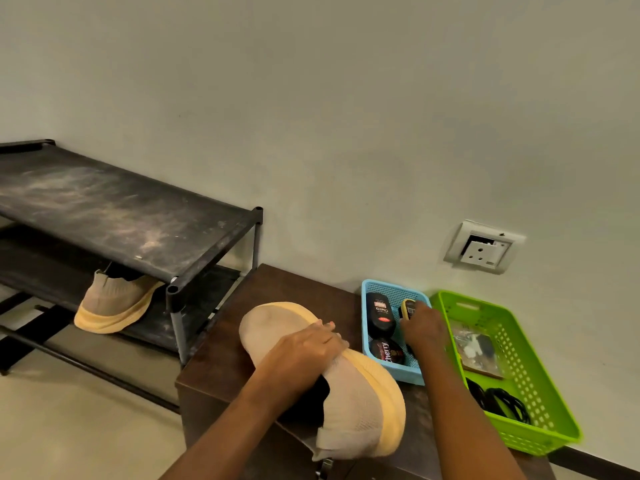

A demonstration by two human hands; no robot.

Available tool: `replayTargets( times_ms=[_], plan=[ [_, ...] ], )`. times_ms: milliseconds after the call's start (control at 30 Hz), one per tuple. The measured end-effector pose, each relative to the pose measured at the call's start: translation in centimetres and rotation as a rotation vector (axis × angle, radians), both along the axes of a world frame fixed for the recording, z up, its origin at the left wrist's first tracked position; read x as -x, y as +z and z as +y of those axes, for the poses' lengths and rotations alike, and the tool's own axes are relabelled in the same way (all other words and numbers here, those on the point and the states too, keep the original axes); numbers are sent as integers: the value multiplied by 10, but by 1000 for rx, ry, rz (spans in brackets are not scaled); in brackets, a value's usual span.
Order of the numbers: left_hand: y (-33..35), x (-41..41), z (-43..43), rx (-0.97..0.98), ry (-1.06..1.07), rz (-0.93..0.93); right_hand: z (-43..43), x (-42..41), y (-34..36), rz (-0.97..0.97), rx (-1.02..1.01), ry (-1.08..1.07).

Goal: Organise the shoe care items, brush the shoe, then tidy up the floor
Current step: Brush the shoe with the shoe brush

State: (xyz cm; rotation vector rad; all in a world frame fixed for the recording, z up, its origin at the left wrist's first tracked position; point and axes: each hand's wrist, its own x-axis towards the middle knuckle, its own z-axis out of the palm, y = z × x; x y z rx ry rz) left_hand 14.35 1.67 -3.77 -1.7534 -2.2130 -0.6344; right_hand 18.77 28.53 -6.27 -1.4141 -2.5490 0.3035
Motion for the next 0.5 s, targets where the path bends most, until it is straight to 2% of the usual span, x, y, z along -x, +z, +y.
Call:
replayTargets(
  times_ms=[67,167,333,400,500],
  plan=[
    [4,-5,1,89,-37,-55,2,-1,-5,-69,-11,-7],
    [0,-6,5,136,-47,-32,3,-7,-12,-114,28,-3],
    [0,-9,5,155,-43,-33,-5,-14,-7,-63,94,25],
    [-1,-9,7,184,-53,-29,-15,-19,6,3,71,66],
    [-3,-11,7,232,-39,-65,-50,-34,40,200,0,160]
  ],
)
